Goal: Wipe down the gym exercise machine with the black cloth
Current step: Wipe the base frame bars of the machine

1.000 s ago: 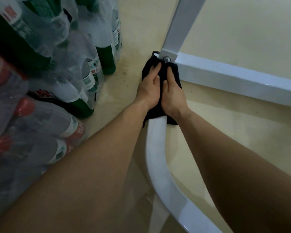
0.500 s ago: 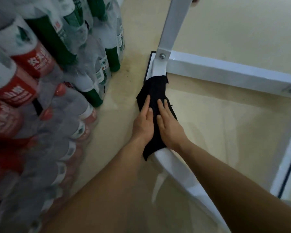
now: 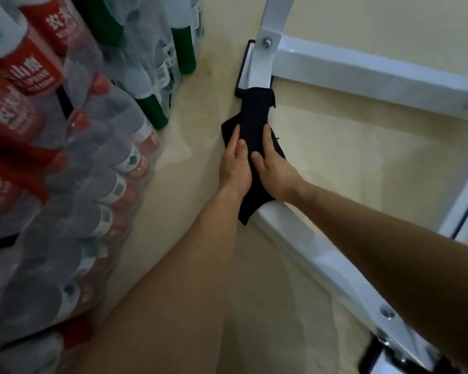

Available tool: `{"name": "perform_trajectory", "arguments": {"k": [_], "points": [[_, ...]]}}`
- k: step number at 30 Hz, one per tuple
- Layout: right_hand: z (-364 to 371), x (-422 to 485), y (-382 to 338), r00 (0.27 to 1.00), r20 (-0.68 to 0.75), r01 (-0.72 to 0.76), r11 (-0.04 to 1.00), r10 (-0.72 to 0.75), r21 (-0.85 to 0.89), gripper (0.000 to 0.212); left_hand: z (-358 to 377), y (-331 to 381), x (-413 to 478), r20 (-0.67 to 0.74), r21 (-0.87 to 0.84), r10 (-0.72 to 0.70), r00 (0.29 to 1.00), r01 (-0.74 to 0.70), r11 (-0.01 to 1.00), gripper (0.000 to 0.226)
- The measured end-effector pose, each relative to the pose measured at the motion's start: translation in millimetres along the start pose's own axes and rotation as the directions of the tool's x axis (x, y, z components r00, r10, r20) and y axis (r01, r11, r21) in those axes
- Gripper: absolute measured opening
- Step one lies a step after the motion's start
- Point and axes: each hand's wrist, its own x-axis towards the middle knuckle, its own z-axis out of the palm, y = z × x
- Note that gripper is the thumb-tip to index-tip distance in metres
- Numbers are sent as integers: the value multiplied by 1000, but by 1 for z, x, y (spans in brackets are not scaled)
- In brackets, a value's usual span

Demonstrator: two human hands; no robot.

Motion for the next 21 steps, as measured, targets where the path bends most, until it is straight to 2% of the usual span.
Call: {"name": "perform_trajectory", "arguments": {"k": [3,6,10,12,13,14,15,16,17,18,19,20,21], "points": [[-2,-43,9,989,149,1,991,18,-130,65,6,-12,-40,-93,-5,-28,995,27,1000,47],[-7,-83,26,978,208,51,968,1,-245,63,22,-32,-96,-174,-66,-103,979,93,994,51],[-21,-135,49,977,210,31,951,37,-309,60,50,-56,-170,-85,-227,-257,963,233,946,60],[-21,-154,57,977,193,-27,953,88,-301,60,48,-62,-183,-68,-268,-269,961,242,932,62],[-21,-157,60,979,173,-56,963,105,-265,61,42,-61,-182,-96,-245,-260,961,230,942,60],[-20,-157,60,981,150,-90,974,123,-207,62,34,-55,-178,-179,-141,-217,960,194,971,56],[-21,-154,59,980,129,-130,981,149,-141,62,26,-47,-172,-286,46,-110,952,128,991,51],[-22,-151,57,978,114,-167,982,177,-88,62,17,-37,-164,-349,256,65,935,28,966,47],[-22,-147,53,975,99,-192,979,198,-63,59,9,-26,-155,-322,445,257,911,-94,890,42],[-21,-144,50,976,81,-195,978,200,-70,56,3,-18,-140,-193,606,417,888,-226,763,37],[-19,-142,47,981,60,-177,978,185,-111,53,-1,-10,-124,31,716,510,860,-375,589,34],[-17,-142,44,987,40,-148,974,157,-172,52,-6,-5,-105,314,754,506,803,-535,381,35],[-13,-142,44,992,26,-114,964,124,-241,53,-12,-1,-88,585,713,407,702,-684,153,42]]}}
